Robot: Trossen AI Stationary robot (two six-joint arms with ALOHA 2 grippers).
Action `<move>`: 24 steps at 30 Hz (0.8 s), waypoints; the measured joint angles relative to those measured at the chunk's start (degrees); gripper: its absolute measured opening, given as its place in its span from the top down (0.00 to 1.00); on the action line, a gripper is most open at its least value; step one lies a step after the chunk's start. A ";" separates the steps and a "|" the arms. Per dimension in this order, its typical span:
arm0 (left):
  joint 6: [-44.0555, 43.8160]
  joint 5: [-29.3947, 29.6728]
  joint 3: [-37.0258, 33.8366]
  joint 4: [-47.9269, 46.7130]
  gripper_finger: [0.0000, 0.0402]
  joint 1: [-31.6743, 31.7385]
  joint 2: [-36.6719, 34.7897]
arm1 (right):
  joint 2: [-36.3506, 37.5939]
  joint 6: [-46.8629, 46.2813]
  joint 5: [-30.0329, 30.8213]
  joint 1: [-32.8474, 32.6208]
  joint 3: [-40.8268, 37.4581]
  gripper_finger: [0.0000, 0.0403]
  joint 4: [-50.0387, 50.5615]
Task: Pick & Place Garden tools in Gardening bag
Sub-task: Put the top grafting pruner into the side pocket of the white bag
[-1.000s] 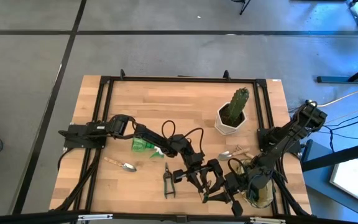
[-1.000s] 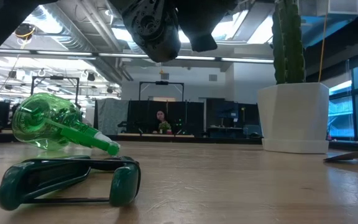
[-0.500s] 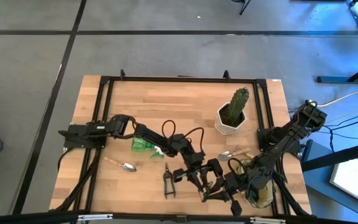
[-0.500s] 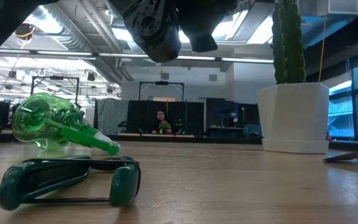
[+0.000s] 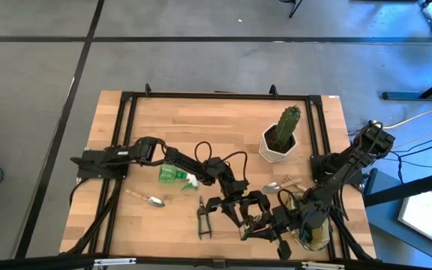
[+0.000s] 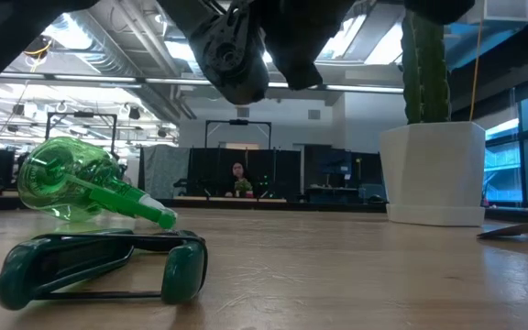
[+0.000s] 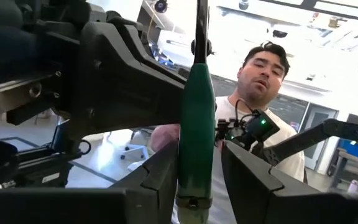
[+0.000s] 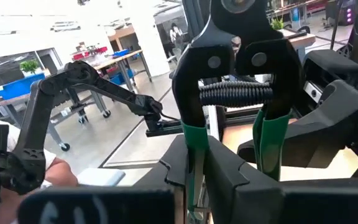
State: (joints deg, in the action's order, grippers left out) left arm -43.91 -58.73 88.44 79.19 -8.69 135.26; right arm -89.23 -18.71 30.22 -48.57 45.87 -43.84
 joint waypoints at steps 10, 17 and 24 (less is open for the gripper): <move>-1.00 5.09 -5.49 2.61 0.82 3.63 -1.41 | 0.38 -2.59 5.07 -3.14 -0.15 0.93 3.02; -2.47 8.16 -15.76 9.22 0.87 8.91 -2.05 | 4.44 -7.49 17.42 -8.13 -0.26 0.93 13.82; -2.02 10.92 -18.88 10.46 0.86 9.94 -2.19 | 9.86 -12.42 19.30 -11.19 -0.28 0.93 30.85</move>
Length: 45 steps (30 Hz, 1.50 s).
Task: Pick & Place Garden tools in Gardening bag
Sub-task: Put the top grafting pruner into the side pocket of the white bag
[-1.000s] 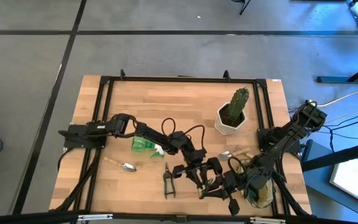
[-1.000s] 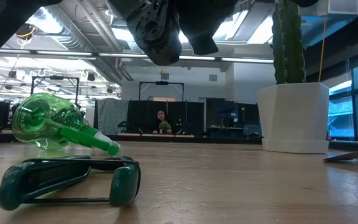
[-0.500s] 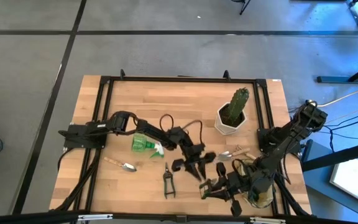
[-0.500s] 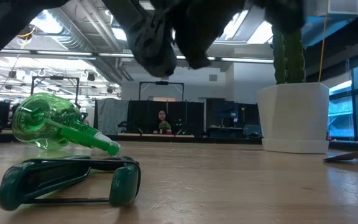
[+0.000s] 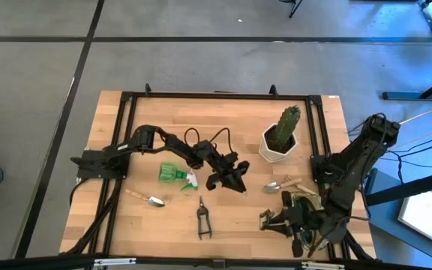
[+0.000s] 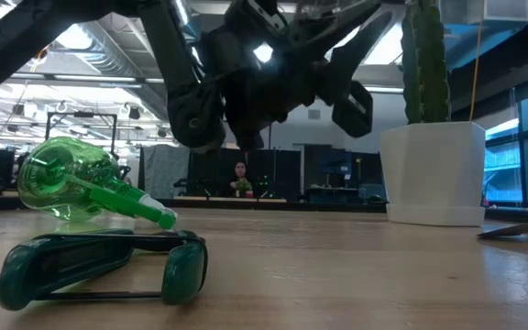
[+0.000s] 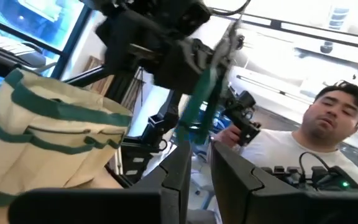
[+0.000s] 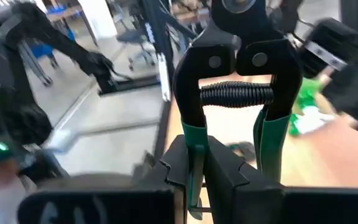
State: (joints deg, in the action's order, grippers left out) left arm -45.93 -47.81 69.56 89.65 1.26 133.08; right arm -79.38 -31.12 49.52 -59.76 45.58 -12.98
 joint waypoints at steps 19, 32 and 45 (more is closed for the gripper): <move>-0.65 -1.06 1.36 -0.05 0.87 -1.22 0.00 | 9.54 -18.70 2.22 -11.76 -0.07 0.93 36.86; -2.38 1.84 1.36 -0.09 0.88 -0.98 0.00 | 10.10 -36.17 7.48 -17.01 -0.11 0.93 57.45; -1.65 1.54 1.36 -0.11 0.88 0.44 0.00 | 11.86 -40.41 0.87 -17.01 -0.11 0.93 59.74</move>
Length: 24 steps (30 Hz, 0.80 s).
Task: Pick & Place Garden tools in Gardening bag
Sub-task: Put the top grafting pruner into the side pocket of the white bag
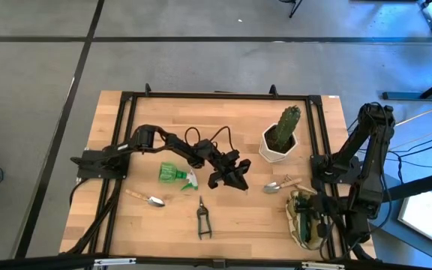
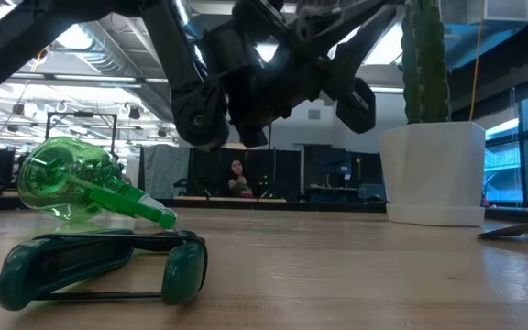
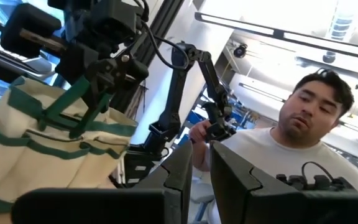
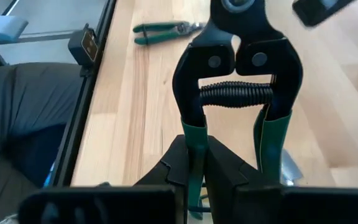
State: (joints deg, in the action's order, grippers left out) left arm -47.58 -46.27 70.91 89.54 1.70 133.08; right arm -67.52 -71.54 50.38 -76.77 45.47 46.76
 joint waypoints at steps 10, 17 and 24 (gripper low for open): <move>0.80 -0.30 0.00 0.00 0.89 1.50 -0.02 | 0.15 1.16 3.18 0.00 0.00 0.93 1.13; 0.44 -0.30 0.00 0.00 0.89 1.02 -0.02 | 0.14 1.89 4.13 0.33 -0.96 0.93 0.46; 0.36 -0.19 0.00 0.00 0.89 0.91 -0.02 | 0.10 7.60 8.05 0.33 -1.97 0.93 -6.48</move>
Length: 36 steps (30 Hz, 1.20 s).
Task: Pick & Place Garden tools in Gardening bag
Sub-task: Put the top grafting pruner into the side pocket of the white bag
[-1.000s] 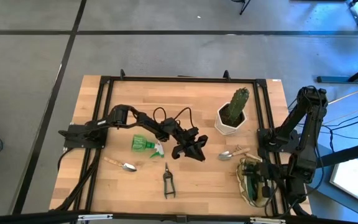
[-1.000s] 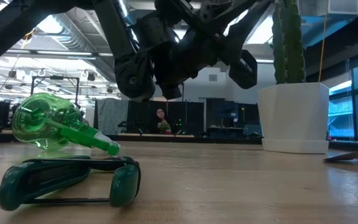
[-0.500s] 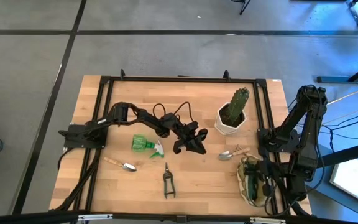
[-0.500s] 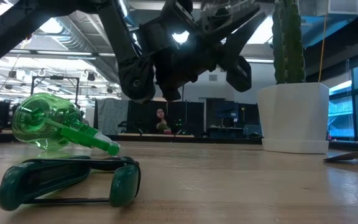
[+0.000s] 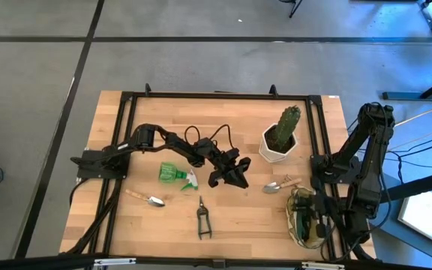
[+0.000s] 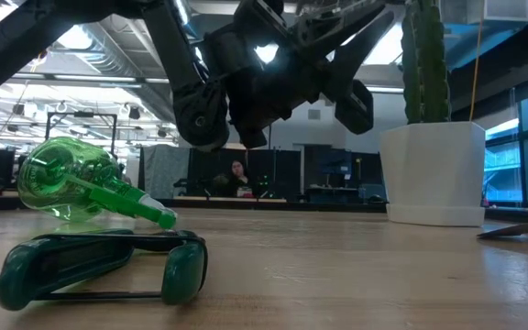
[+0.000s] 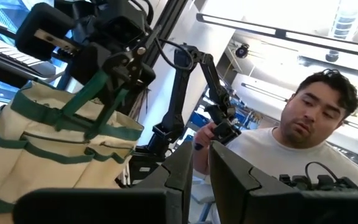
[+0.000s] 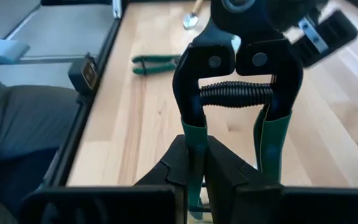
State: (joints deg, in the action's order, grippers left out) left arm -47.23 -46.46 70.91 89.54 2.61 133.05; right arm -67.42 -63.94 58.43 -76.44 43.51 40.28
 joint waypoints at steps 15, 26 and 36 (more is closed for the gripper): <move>0.40 0.02 -0.02 0.00 0.89 -0.02 -0.02 | -4.02 -1.02 -4.58 5.63 0.00 0.93 -2.39; 0.41 -1.09 -0.02 0.00 0.89 -0.66 -0.02 | -4.57 -0.16 -5.70 5.70 1.70 0.93 -4.33; 0.49 -1.16 -0.02 0.00 0.89 -0.88 -0.02 | -4.57 -2.69 -6.58 5.42 3.26 0.93 -0.74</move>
State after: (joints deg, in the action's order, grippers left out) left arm -46.73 -47.62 70.89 89.54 1.73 133.03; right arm -71.99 -66.64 51.85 -71.02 46.76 39.54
